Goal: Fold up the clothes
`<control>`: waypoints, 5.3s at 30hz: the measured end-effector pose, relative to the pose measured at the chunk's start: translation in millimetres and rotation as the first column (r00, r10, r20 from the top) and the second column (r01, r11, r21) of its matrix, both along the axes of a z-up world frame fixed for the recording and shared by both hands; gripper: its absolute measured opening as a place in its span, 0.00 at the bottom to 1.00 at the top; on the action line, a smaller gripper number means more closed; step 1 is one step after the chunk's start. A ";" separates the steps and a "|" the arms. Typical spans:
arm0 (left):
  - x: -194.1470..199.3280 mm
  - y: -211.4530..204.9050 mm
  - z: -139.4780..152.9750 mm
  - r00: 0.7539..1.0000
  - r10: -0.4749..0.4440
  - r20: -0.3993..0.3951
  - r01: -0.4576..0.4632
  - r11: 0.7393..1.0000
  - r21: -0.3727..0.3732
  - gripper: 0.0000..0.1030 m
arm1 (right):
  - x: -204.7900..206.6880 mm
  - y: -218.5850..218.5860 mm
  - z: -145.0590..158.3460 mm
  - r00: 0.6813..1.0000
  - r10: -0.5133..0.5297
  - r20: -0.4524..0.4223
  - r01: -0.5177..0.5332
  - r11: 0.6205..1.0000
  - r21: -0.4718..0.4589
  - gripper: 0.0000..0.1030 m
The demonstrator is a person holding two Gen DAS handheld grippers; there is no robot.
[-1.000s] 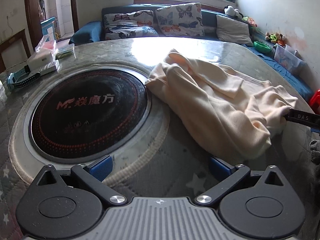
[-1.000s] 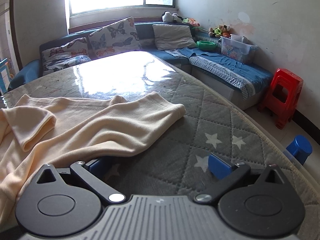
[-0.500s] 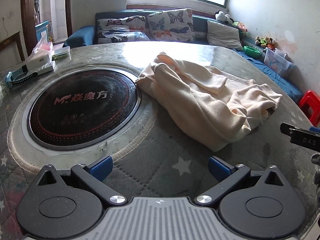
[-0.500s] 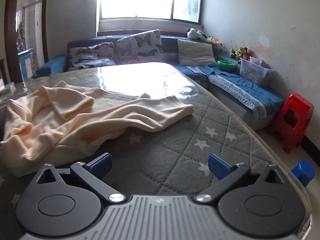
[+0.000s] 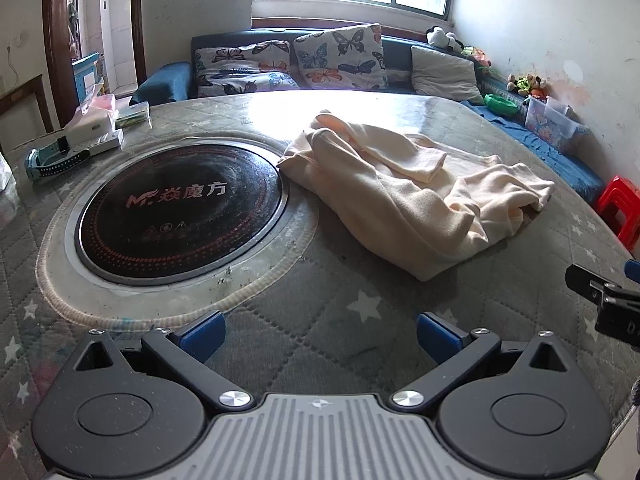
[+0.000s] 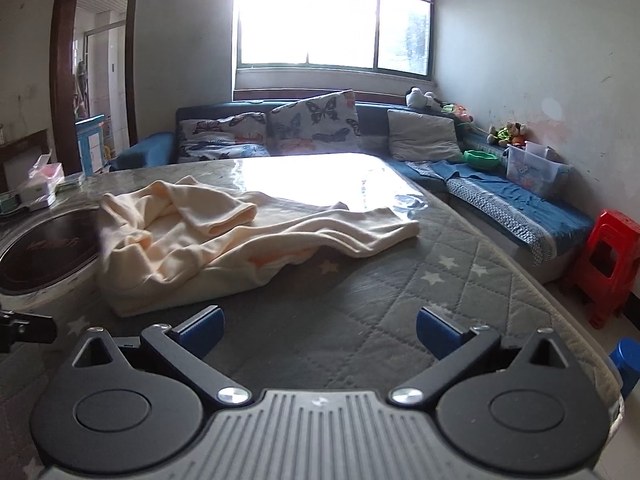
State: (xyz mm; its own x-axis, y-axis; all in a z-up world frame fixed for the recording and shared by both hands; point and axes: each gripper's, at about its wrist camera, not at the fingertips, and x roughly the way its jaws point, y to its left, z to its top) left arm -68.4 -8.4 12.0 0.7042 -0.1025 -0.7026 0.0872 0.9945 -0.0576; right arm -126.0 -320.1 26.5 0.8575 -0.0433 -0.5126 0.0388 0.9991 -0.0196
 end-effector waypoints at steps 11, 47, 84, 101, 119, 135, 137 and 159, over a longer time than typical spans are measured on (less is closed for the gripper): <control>-9.9 -7.9 1.1 1.000 -0.011 0.005 0.011 1.000 0.016 1.00 | -14.9 13.6 3.9 0.998 0.062 -0.033 -0.061 0.998 0.026 1.00; 30.1 -20.0 -5.3 0.998 -0.017 -0.062 0.019 0.999 0.040 1.00 | 21.4 34.3 2.8 0.987 0.132 -0.093 -0.136 0.990 -0.042 1.00; 149.7 -15.4 45.4 1.000 0.018 0.025 -0.020 0.996 0.089 0.91 | 128.1 28.7 28.2 0.956 0.253 -0.152 -0.235 0.964 0.127 0.59; 211.2 -2.5 6.6 0.991 -0.036 -0.131 0.039 0.999 0.026 0.13 | 158.0 40.0 5.6 0.924 0.303 -0.234 -0.266 0.948 0.177 0.45; 102.8 55.3 12.7 0.996 0.037 -0.078 -0.039 0.999 -0.030 0.02 | 126.0 56.5 6.2 0.881 0.394 -0.261 -0.358 0.917 0.176 0.34; -1.7 96.5 20.9 0.997 0.043 -0.068 -0.046 0.998 -0.042 0.07 | 53.8 71.8 33.8 0.782 0.563 -0.268 -0.550 0.825 0.130 0.32; -1.2 91.4 27.9 0.999 0.032 -0.034 -0.033 0.999 -0.031 0.18 | 63.6 65.1 36.6 0.795 0.546 -0.263 -0.517 0.838 0.176 0.32; 99.7 4.3 -7.2 0.983 -0.183 -0.021 0.184 0.976 0.114 0.15 | 181.7 -14.9 14.2 0.942 0.208 -0.264 -0.155 0.966 0.206 0.32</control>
State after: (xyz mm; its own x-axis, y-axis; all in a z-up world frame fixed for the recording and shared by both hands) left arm 31.3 -4.1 4.9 0.6732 -0.1473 -0.7246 0.2685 0.9618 0.0539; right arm 55.6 -335.0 40.7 0.6620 0.2144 -0.7181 -0.1244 0.9763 0.1768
